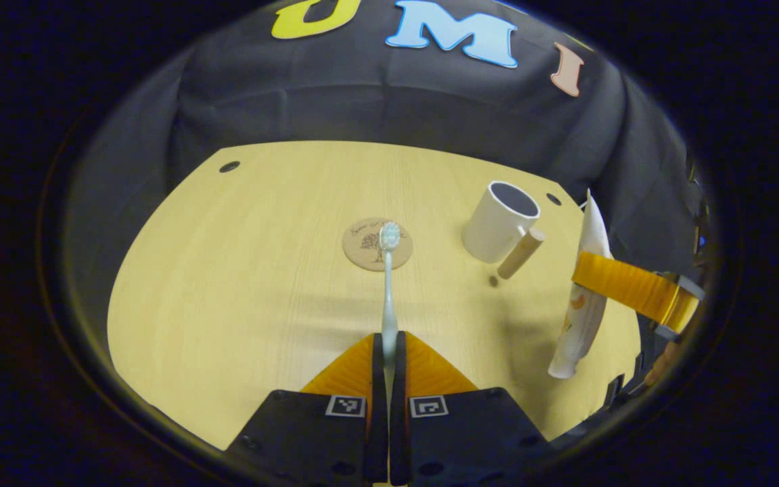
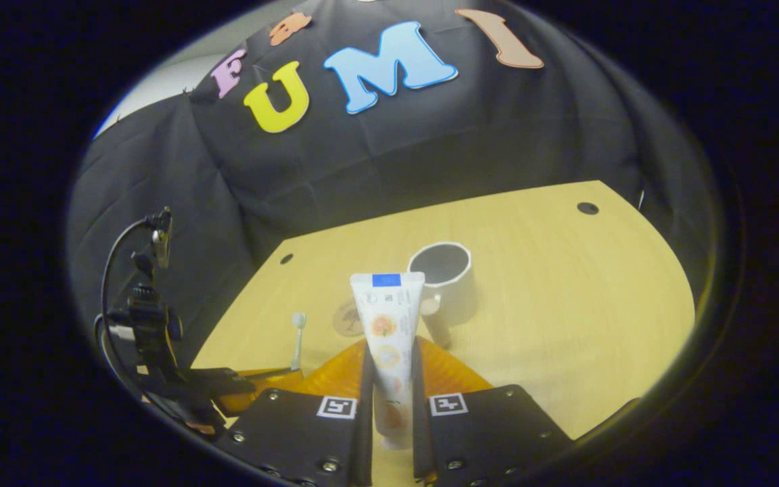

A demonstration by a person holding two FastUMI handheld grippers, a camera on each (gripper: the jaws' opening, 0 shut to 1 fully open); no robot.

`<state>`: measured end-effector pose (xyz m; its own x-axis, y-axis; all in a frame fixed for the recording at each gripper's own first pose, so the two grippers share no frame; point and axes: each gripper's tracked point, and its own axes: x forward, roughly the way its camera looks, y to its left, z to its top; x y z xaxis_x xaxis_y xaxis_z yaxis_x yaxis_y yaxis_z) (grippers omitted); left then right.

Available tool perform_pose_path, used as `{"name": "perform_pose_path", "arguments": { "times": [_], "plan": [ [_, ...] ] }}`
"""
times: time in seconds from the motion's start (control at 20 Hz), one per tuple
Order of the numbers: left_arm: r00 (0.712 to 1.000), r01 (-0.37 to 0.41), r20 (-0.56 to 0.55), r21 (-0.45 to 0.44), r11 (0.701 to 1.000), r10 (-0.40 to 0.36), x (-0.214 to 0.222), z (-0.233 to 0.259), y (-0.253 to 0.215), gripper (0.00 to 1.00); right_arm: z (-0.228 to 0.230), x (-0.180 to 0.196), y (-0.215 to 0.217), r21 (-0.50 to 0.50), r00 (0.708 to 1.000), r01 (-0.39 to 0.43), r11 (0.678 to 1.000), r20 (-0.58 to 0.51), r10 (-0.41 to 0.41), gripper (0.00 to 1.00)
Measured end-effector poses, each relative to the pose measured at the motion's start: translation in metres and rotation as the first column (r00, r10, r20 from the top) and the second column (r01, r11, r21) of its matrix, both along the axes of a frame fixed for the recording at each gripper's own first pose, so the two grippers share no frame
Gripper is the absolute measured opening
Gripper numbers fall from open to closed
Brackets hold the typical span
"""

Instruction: Put the toothbrush and toothpaste on the desktop into the cup, then pick up the cup and place it on the coaster on the desktop.

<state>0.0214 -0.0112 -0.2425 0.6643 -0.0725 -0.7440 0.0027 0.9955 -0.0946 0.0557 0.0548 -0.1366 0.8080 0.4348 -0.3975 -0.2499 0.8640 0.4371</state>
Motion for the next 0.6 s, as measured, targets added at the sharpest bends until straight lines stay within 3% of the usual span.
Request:
{"name": "perform_pose_path", "arguments": {
  "times": [0.2,0.6],
  "plan": [
    [0.998,0.005,0.066,-0.003,1.0,-0.004,0.017,0.019,-0.003,0.1,0.035,0.035,-0.012,0.041,0.993,0.054,0.998,0.104,-0.058,0.24],
    [0.988,0.016,0.156,-0.018,1.0,-0.013,0.035,0.046,-0.015,0.1,0.072,0.095,-0.034,0.09,0.949,0.158,0.983,0.26,-0.176,0.24]
  ]
}}
